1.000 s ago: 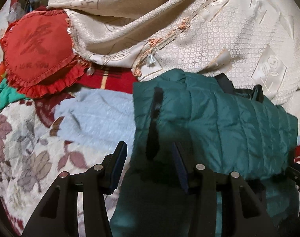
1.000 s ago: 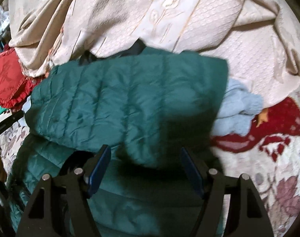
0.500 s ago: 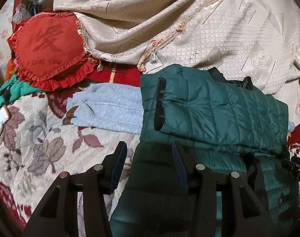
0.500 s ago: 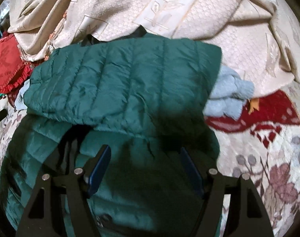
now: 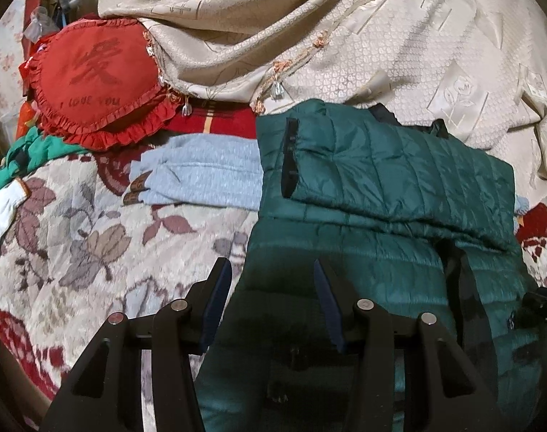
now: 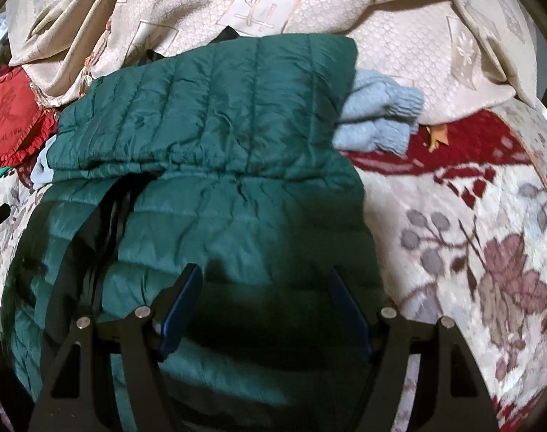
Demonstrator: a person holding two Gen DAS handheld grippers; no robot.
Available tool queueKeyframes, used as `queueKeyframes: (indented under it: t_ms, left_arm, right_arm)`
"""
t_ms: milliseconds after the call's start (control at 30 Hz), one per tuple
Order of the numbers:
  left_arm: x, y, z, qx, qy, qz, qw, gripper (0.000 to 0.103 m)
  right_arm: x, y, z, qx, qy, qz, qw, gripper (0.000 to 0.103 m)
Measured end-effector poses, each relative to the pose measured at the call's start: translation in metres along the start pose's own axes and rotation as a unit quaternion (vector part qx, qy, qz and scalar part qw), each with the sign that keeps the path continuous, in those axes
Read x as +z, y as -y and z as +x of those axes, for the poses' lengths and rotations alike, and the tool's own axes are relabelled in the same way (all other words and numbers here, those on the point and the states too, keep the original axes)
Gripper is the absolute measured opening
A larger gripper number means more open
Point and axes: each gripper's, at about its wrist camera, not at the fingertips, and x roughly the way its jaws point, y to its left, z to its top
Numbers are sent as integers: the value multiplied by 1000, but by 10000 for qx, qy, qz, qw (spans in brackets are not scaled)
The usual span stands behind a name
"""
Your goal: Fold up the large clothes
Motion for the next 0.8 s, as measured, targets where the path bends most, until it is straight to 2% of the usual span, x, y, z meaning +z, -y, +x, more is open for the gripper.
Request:
queueKeyframes:
  t_ms: [200, 800]
  left_arm:
    - [-15, -1, -5, -11, -90, 21, 10000, 30]
    - [-48, -13, -32, 0, -264, 201, 9994, 30]
  right_arm:
    - [-19, 10, -14, -16, 5, 107, 9999, 76]
    - [-59, -3, -36, 164, -156, -37, 9997, 77]
